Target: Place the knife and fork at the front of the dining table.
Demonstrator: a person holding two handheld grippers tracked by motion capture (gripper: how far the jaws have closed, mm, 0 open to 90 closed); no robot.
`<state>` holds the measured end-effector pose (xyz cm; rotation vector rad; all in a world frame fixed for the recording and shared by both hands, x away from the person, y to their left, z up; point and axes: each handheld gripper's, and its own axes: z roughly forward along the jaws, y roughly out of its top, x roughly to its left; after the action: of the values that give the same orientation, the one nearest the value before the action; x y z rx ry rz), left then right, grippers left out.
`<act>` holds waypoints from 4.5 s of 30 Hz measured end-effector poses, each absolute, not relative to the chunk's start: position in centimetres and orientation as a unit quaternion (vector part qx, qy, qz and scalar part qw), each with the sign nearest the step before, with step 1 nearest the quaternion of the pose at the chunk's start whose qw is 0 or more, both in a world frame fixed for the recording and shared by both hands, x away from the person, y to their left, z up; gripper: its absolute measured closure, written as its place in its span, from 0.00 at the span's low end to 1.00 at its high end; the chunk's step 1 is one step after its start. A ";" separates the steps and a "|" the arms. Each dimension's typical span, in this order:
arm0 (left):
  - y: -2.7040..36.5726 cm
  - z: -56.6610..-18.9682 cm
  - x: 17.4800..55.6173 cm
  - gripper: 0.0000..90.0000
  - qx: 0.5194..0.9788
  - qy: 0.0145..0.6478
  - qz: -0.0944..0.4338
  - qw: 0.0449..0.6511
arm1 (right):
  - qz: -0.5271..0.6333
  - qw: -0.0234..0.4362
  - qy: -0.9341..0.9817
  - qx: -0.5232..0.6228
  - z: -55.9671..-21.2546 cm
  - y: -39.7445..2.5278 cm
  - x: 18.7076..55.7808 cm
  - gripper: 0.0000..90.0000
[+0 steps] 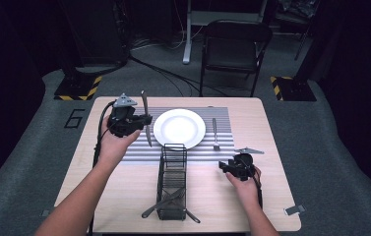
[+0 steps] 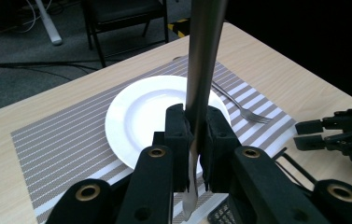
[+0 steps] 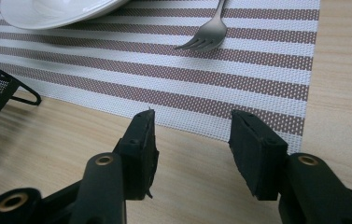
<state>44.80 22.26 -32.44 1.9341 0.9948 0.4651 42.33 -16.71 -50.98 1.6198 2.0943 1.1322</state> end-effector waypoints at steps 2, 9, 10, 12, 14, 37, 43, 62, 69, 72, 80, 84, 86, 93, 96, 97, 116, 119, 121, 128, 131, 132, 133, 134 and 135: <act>22.6 -32.9 44.9 0.91 0.776 0.407 0.189 0.443 | 0.389 0.129 0.721 0.558 -51.0 -16.7 42.3 0.56; 24.0 -34.3 45.2 0.91 0.768 0.422 0.195 0.441 | 0.389 0.130 0.723 0.556 -51.0 -16.6 42.3 0.56; 24.2 -34.5 45.2 0.91 0.768 0.424 0.195 0.439 | 0.388 0.130 0.722 0.558 -51.0 -16.6 42.3 0.56; 24.5 -35.0 45.2 0.91 0.765 0.429 0.196 0.438 | 0.389 0.129 0.723 0.557 -51.1 -16.5 42.3 0.56; 24.9 -35.6 45.3 0.91 0.763 0.435 0.198 0.434 | 0.388 0.129 0.722 0.558 -51.1 -16.5 42.3 0.56; 27.0 -40.7 46.0 0.91 0.751 0.484 0.189 0.406 | 0.385 0.128 0.726 0.555 -51.2 -16.3 42.3 0.55; 27.0 -41.2 46.1 0.91 0.750 0.488 0.183 0.407 | 0.384 0.126 0.726 0.556 -51.2 -16.3 42.3 0.55; 27.3 -42.9 46.9 0.91 0.732 0.503 0.194 0.416 | 0.383 0.125 0.729 0.553 -51.4 -16.2 42.4 0.56; 27.0 -43.3 47.3 0.91 0.728 0.506 0.203 0.416 | 0.386 0.129 0.729 0.550 -51.4 -16.1 42.4 0.56; 26.8 -43.4 47.5 0.91 0.724 0.509 0.206 0.418 | 0.384 0.126 0.728 0.553 -51.4 -16.1 42.4 0.56; 26.8 -43.7 47.7 0.91 0.719 0.513 0.209 0.420 | 0.386 0.125 0.728 0.553 -51.5 -16.1 42.4 0.56; 26.8 -43.9 47.9 0.91 0.715 0.515 0.210 0.424 | 0.386 0.126 0.728 0.553 -51.5 -16.2 42.4 0.56; 26.8 -44.0 48.0 0.91 0.713 0.516 0.209 0.426 | 0.386 0.124 0.726 0.555 -51.4 -16.1 42.4 0.56; 27.0 -44.9 49.0 0.91 0.698 0.532 0.197 0.437 | 0.391 0.124 0.724 0.554 -51.4 -16.1 42.4 0.56; 26.9 -45.4 49.6 0.91 0.690 0.540 0.194 0.441 | 0.390 0.122 0.724 0.555 -51.4 -16.0 42.5 0.56; 26.9 -45.6 49.8 0.91 0.689 0.541 0.194 0.441 | 0.391 0.121 0.724 0.555 -51.4 -16.0 42.5 0.56; 24.3 -47.1 53.1 0.92 0.680 0.582 0.206 0.395 | 0.406 0.111 0.716 0.556 -51.2 -16.2 42.6 0.56; 23.9 -47.0 53.5 0.92 0.674 0.589 0.209 0.394 | 0.408 0.110 0.715 0.557 -51.2 -16.3 42.6 0.56; 23.6 -46.9 53.8 0.92 0.671 0.595 0.208 0.390 | 0.409 0.108 0.714 0.558 -51.2 -16.3 42.5 0.56; 22.7 -47.6 54.9 0.92 0.664 0.611 0.206 0.378 | 0.415 0.104 0.710 0.559 -51.1 -16.5 42.6 0.56; 22.4 -48.1 55.3 0.91 0.655 0.623 0.200 0.377 | 0.416 0.104 0.710 0.559 -51.1 -16.5 42.6 0.56; 22.4 -48.3 55.5 0.92 0.654 0.626 0.201 0.376 | 0.416 0.103 0.710 0.559 -51.1 -16.6 42.6 0.56; 22.4 -48.5 55.6 0.92 0.650 0.631 0.199 0.374 | 0.417 0.102 0.710 0.559 -51.1 -16.6 42.6 0.56; 22.5 -48.7 55.7 0.91 0.644 0.637 0.196 0.376 | 0.416 0.103 0.710 0.558 -51.1 -16.6 42.7 0.56; 22.6 -48.9 55.8 0.91 0.638 0.643 0.192 0.378 | 0.417 0.101 0.710 0.559 -51.2 -16.6 42.7 0.56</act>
<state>55.84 22.58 -48.87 1.6317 1.6430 0.4914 42.67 -16.58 -51.16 1.6507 2.0964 1.2308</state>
